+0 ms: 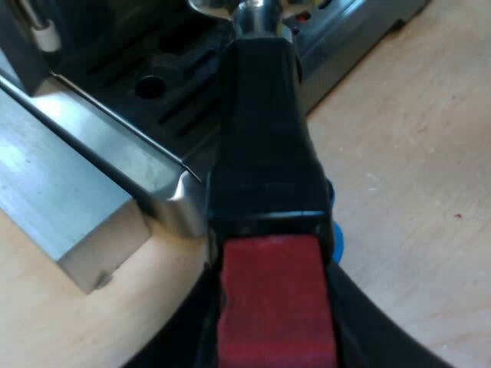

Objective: Put the handle in the coffee machine

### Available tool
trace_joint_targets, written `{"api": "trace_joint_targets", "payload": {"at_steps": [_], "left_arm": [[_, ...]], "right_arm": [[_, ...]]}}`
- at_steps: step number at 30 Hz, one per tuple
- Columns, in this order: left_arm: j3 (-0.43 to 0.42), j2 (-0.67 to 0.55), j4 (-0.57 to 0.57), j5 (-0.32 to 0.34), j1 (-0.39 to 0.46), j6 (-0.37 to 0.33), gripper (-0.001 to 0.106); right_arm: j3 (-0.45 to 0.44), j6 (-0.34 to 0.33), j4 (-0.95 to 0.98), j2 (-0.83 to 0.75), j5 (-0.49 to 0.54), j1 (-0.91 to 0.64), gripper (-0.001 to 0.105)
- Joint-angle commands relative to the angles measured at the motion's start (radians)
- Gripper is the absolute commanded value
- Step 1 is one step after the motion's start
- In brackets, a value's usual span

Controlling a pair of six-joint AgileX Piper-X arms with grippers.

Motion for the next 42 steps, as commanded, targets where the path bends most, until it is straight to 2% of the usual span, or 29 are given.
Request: {"api": "trace_joint_targets", "payload": {"at_steps": [1, 6, 13, 15, 27, 32, 34, 38, 42], "left_arm": [[-0.016, 0.033, -0.027, 0.081, 0.001, 0.036, 0.000], [-0.016, 0.095, -0.042, 0.085, 0.001, 0.078, 0.000], [-0.016, 0.158, -0.088, 0.126, 0.001, 0.088, 0.000], [-0.016, 0.171, -0.097, 0.137, 0.001, 0.098, 0.000], [-0.016, 0.237, -0.191, 0.139, 0.001, 0.097, 0.000], [-0.026, 0.257, -0.221, 0.143, 0.001, 0.086, 0.000], [-0.043, 0.286, -0.221, 0.156, -0.003, 0.078, 0.000], [-0.079, 0.341, -0.227, 0.184, -0.004, 0.078, 0.000], [-0.121, 0.407, -0.229, 0.183, -0.004, 0.108, 0.000]], "right_arm": [[-0.001, -0.016, -0.073, 0.037, 0.082, 0.000, 0.095], [-0.001, -0.033, -0.180, 0.116, 0.119, -0.002, 0.095], [-0.001, -0.124, -0.383, 0.226, 0.205, -0.002, 0.095], [-0.001, -0.126, -0.411, 0.241, 0.211, -0.008, 0.095], [-0.001, -0.120, -0.592, 0.288, 0.204, -0.092, 0.095], [-0.001, -0.123, -0.633, 0.302, 0.142, -0.142, 0.095], [-0.001, -0.123, -0.651, 0.311, 0.100, -0.160, 0.095], [-0.001, -0.127, -0.678, 0.325, 0.090, -0.176, 0.095], [-0.001, -0.127, -0.688, 0.339, 0.084, -0.182, 0.095]]}}
